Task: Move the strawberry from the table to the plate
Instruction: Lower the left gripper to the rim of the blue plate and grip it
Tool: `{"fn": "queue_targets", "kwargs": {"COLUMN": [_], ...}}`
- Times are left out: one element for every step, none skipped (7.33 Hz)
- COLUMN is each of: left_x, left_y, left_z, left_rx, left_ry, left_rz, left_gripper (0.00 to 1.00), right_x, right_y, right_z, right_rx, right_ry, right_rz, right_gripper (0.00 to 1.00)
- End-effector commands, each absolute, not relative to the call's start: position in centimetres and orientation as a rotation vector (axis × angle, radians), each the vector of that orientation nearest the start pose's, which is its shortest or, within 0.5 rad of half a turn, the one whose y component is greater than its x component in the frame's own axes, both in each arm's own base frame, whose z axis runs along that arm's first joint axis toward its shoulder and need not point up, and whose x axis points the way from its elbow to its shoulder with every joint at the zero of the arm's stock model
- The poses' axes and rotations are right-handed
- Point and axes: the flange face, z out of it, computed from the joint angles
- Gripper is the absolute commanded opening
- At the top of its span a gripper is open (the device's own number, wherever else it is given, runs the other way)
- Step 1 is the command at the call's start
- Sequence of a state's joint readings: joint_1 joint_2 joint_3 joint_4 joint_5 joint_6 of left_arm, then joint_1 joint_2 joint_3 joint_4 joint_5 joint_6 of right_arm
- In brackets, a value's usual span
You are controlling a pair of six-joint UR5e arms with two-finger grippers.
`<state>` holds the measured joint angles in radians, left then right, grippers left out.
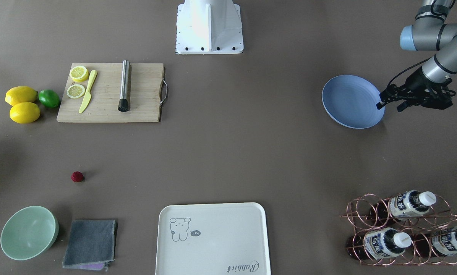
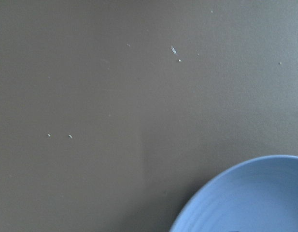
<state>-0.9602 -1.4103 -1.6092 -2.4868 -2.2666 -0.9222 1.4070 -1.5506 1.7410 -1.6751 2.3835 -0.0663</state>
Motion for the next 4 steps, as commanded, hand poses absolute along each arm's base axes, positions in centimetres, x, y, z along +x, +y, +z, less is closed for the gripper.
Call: {"fn": "queue_targets", "kwargs": {"left_x": [21.07, 21.04, 21.24, 21.33], "left_y": [-39.34, -39.3, -39.0, -38.92], "left_z": [61.72, 61.99, 62.25, 62.4], "left_rx": [0.069, 0.079, 0.079, 0.085], "left_ry": [1.006, 0.993, 0.988, 0.982], "left_rz": [0.002, -0.004, 0.001, 0.0], "left_gripper": [0.85, 0.81, 0.74, 0.6], "right_x": [-2.23, -2.23, -2.17, -2.19], "right_y": [-50.21, -50.21, -50.21, -50.14], "right_z": [57.81, 57.81, 57.78, 57.9], "right_rx": [0.031, 0.031, 0.031, 0.028], "right_ry": [-0.819, -0.819, -0.822, -0.826], "right_rz": [-0.251, -0.251, -0.248, -0.247], "right_gripper": [1.0, 1.0, 1.0, 1.0]}}
